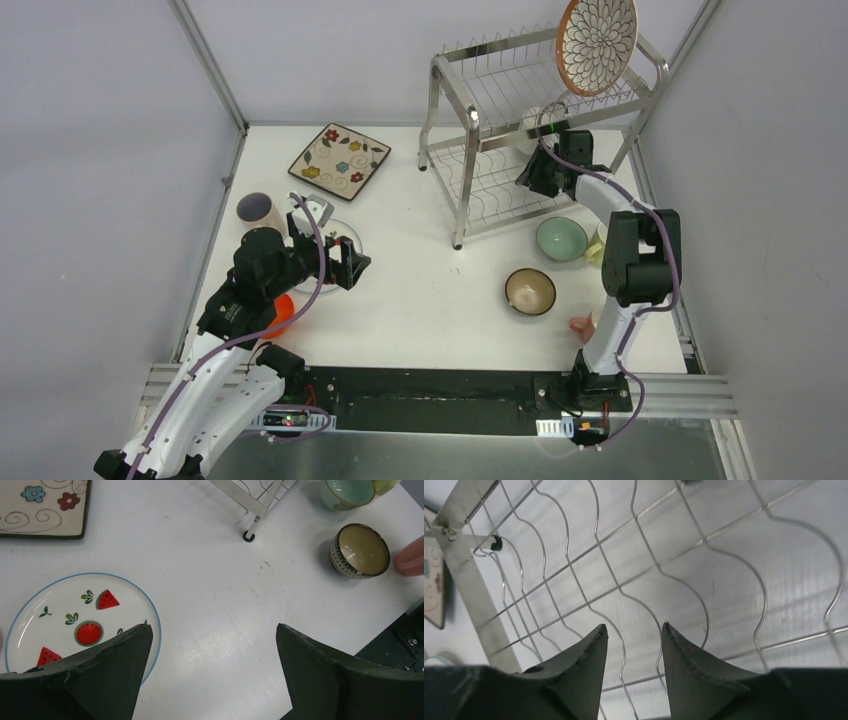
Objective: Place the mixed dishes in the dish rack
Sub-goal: Turn the cup upside down in the dish rack.
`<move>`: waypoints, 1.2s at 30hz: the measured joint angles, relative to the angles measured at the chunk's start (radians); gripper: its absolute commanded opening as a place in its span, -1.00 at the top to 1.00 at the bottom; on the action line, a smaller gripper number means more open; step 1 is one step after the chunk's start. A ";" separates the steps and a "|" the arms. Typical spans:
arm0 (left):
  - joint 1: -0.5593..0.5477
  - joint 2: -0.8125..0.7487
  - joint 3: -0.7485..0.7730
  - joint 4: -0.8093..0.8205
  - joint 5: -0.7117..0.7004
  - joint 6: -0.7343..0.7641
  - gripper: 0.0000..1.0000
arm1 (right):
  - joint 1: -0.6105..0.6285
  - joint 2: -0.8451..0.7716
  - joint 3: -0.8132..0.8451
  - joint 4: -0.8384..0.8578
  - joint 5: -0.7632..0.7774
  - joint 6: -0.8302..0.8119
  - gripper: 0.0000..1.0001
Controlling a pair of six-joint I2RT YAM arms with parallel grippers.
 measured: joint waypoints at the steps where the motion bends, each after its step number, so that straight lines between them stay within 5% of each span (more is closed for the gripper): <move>1: 0.000 0.000 0.000 0.000 0.000 0.000 -0.98 | -0.004 -0.004 -0.010 -0.003 -0.023 0.021 0.08; 16: 0.000 0.000 0.000 0.000 -0.009 0.001 -0.98 | -0.028 -0.148 -0.192 0.044 -0.303 0.335 0.10; 36: 0.000 0.051 0.000 -0.002 -0.036 0.002 -0.98 | -0.026 -0.513 -0.499 0.076 -0.366 0.451 0.13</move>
